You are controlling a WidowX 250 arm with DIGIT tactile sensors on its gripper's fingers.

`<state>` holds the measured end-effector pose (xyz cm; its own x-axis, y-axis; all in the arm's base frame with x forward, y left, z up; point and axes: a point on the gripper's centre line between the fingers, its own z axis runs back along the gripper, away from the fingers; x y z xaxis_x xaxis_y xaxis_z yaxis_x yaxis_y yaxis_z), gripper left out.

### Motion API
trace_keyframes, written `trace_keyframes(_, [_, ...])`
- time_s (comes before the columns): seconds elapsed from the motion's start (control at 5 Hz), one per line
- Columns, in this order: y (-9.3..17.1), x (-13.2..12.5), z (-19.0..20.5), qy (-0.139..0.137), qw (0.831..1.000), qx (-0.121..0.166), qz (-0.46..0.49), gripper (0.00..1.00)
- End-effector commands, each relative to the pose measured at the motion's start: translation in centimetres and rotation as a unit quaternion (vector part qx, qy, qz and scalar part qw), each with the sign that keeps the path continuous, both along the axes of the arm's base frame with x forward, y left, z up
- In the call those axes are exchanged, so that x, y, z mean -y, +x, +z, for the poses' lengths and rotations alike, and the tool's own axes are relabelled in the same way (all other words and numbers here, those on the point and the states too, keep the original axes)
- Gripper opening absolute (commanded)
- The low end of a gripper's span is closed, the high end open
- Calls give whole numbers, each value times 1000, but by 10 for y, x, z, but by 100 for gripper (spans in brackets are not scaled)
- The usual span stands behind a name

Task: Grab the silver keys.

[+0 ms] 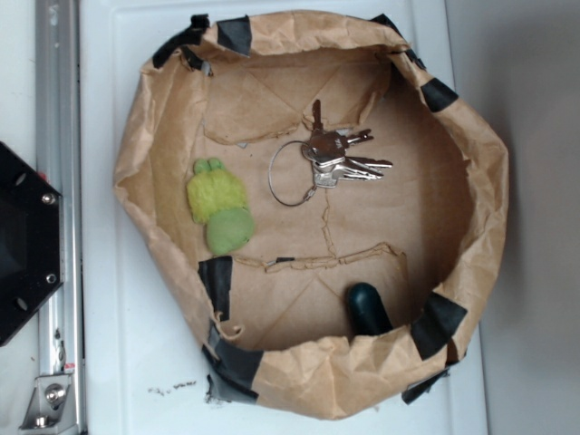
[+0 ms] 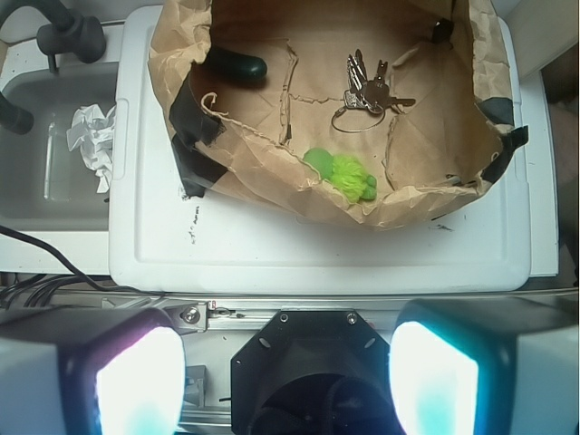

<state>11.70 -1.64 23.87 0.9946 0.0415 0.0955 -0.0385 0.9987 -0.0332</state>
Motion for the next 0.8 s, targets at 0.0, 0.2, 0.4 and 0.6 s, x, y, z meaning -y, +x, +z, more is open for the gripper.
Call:
trace_keyframes(0.0, [0,0,0,0,1000,0,0,100])
trace_keyframes(0.2, [50,-3,-11,4,998,17,61,100])
trace_keyframes(0.4, [92,-12,-18,11,993,15,116,100])
trace_keyframes(0.6, [115,-29,-30,-27,982,33,185,100])
